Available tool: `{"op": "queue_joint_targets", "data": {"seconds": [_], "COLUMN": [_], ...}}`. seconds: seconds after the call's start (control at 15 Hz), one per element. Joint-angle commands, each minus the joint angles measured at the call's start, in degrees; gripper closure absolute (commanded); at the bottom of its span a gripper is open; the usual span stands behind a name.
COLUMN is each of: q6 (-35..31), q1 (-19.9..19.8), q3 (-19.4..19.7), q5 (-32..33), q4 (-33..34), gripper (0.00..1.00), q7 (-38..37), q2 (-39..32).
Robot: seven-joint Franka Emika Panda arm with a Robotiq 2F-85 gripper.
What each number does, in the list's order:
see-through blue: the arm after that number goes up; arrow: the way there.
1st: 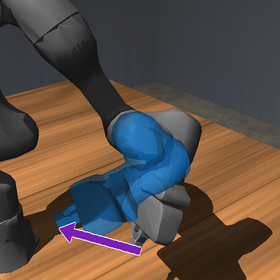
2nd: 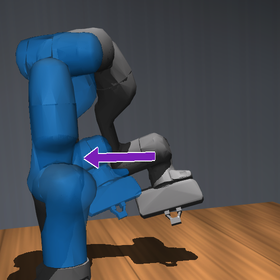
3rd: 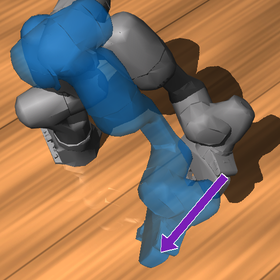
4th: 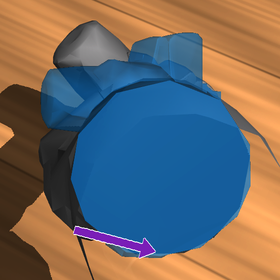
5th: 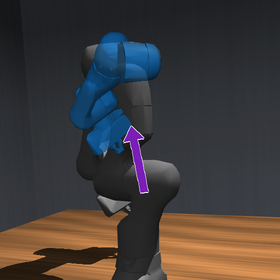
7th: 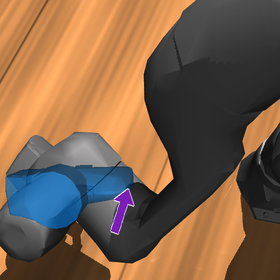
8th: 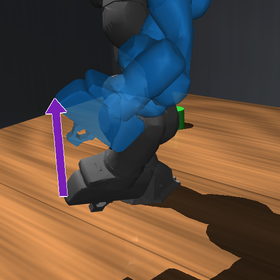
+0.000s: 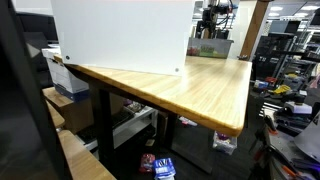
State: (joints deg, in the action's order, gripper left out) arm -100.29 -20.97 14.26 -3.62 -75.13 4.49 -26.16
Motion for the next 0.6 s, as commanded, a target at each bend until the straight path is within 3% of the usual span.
{"op": "queue_joint_targets", "data": {"seconds": [0.0, 0.53], "q6": [0.54, -0.22], "q1": [0.03, -0.19], "q3": [0.04, 0.21], "q5": [0.30, 0.82], "q4": [0.00, 0.11], "gripper": [0.00, 0.00], "q7": [0.26, 1.78], "q2": [-0.21, -1.12]}}
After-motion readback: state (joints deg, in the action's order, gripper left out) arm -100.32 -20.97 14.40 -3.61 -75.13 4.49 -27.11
